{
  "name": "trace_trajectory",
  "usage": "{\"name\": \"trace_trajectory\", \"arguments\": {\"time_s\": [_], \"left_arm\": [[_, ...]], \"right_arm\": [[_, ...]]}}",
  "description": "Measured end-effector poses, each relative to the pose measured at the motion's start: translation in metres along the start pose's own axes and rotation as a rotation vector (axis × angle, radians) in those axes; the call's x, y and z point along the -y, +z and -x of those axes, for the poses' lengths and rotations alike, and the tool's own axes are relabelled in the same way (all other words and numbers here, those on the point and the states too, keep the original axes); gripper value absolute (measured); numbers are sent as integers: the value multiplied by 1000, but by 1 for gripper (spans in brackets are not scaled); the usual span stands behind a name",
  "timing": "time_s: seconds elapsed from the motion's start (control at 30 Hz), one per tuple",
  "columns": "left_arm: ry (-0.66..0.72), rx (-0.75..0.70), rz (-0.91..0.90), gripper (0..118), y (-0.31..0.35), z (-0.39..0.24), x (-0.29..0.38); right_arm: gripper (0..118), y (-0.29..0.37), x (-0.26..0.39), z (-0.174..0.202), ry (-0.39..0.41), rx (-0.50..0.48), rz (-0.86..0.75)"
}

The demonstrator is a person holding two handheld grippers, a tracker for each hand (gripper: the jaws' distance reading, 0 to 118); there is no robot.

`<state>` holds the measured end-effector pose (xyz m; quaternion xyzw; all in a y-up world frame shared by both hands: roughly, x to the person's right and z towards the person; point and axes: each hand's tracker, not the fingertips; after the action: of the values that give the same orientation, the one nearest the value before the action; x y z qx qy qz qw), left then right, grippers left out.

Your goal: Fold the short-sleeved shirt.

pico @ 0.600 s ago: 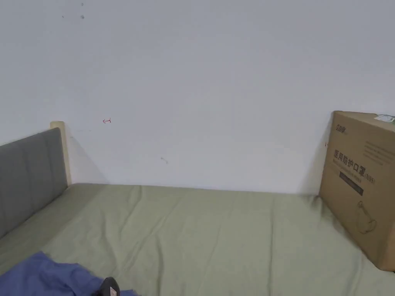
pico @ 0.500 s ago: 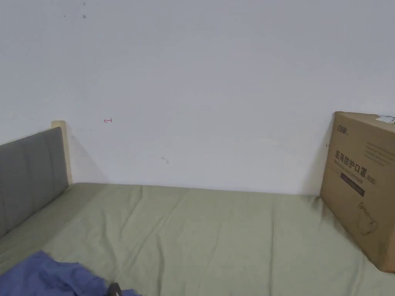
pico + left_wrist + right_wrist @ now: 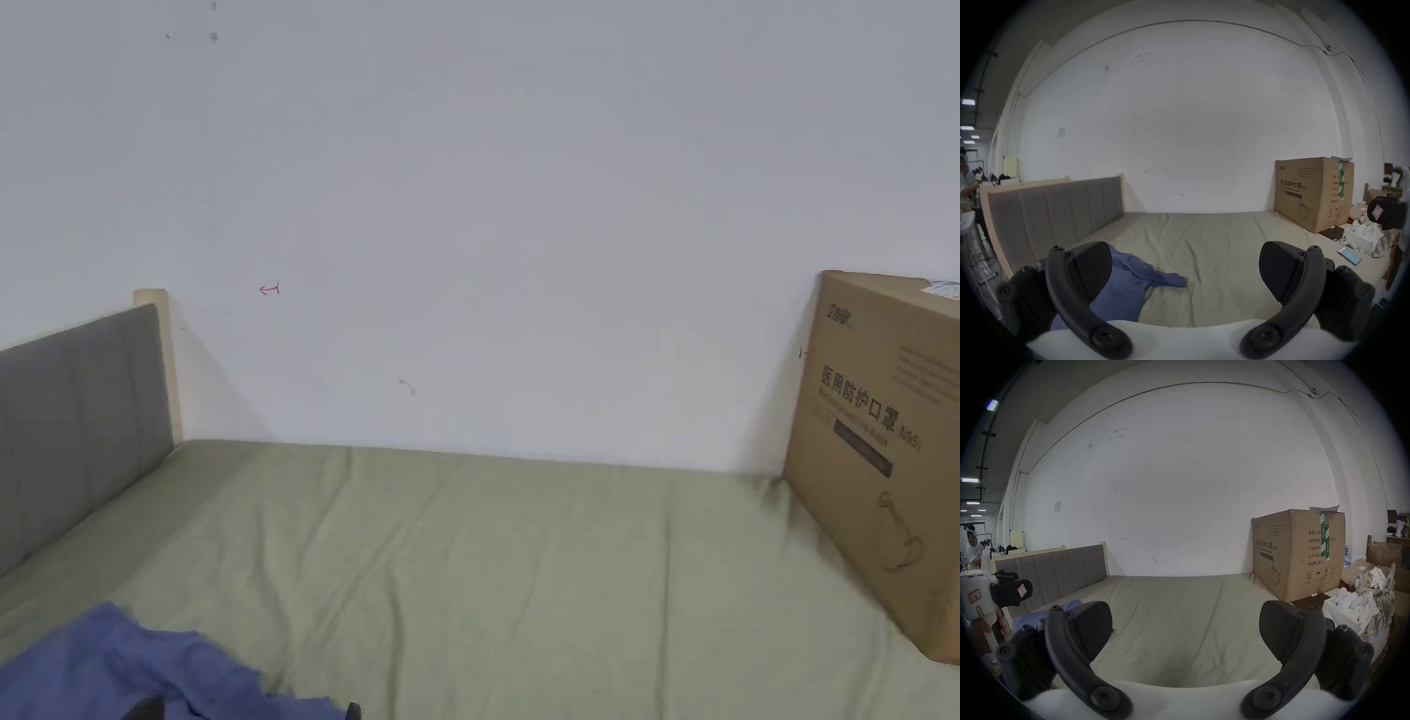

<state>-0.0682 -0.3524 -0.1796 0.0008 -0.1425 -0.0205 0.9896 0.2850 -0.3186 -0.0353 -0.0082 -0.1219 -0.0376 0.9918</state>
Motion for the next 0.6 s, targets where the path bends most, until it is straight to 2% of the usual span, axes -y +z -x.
{"name": "trace_trajectory", "arguments": {"time_s": [0.1,0.17,0.6], "left_arm": [[-1,-4,2,118,0,-1,-3],[16,9,18,118,0,-2,-3],[26,13,29,118,1,-2,-7]], "right_arm": [[118,1,2,-1,9,19,9],[118,0,4,-2,47,58,28],[118,1,5,-3,46,51,34]]}}
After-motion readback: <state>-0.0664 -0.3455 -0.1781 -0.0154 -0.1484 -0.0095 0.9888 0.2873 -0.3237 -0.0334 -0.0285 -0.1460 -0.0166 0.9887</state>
